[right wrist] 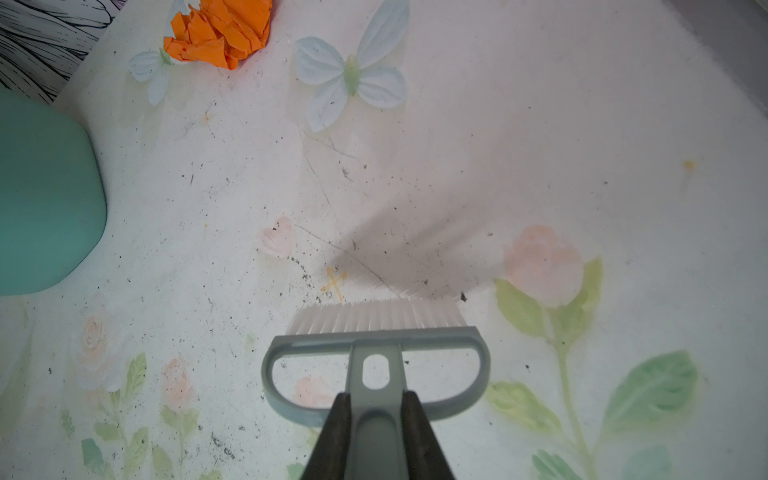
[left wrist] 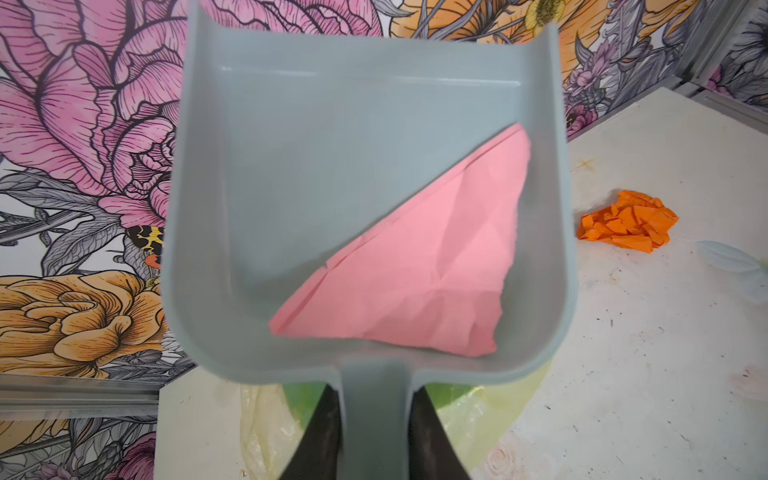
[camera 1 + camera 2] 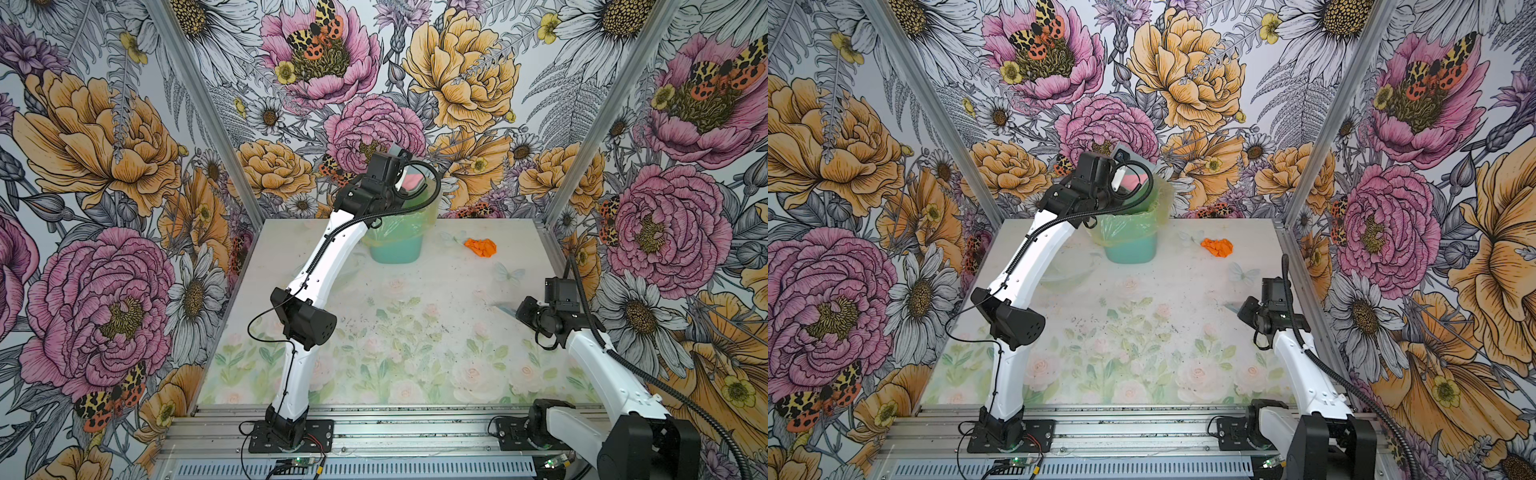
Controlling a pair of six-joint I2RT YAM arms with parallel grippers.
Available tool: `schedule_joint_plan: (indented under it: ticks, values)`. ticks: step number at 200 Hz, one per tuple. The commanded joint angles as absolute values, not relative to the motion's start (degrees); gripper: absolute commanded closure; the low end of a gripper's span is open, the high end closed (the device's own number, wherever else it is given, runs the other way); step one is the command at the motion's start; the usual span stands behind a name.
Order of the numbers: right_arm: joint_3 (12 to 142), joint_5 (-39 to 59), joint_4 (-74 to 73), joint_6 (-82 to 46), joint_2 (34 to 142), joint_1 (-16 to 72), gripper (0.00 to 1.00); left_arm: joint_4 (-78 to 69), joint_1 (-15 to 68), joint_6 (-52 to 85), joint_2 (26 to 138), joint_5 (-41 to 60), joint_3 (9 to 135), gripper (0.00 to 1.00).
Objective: Sweep away the paper scraps from the table
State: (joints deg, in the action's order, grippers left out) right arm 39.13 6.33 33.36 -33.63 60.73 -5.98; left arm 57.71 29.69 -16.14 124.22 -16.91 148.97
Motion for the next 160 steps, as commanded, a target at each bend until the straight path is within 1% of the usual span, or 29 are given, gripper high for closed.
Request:
schedule_joint_plan:
  ticks: [1, 33, 66, 122, 139, 160]
  values:
    - [38.72, 6.17, 31.8, -34.71, 59.41, -6.16, 1.0, 57.39, 28.57, -19.25, 125.83, -22.3, 151.59, 1.0]
    - [38.15, 6.81, 31.9, -35.8, 58.33, -6.09, 1.0, 57.22, 28.22, -25.55, 127.8, -30.96, 153.9, 1.0]
    - [37.9, 7.03, 31.93, -36.68, 57.42, -6.01, 1.0, 56.09, 27.04, -30.15, 129.4, -32.95, 154.79, 1.0]
    - [35.79, 5.99, 31.9, -38.23, 55.54, -5.36, 1.0, 52.06, 27.46, -44.06, 132.09, -39.14, 154.1, 1.0]
    - [35.6, 5.73, 31.9, -38.31, 55.33, -5.32, 1.0, 47.63, 28.2, -49.62, 132.2, -42.64, 151.56, 1.0]
    - [35.84, 5.53, 31.9, -38.1, 55.5, -5.36, 1.0, 38.38, 29.26, -60.2, 132.66, -48.34, 147.1, 1.0]
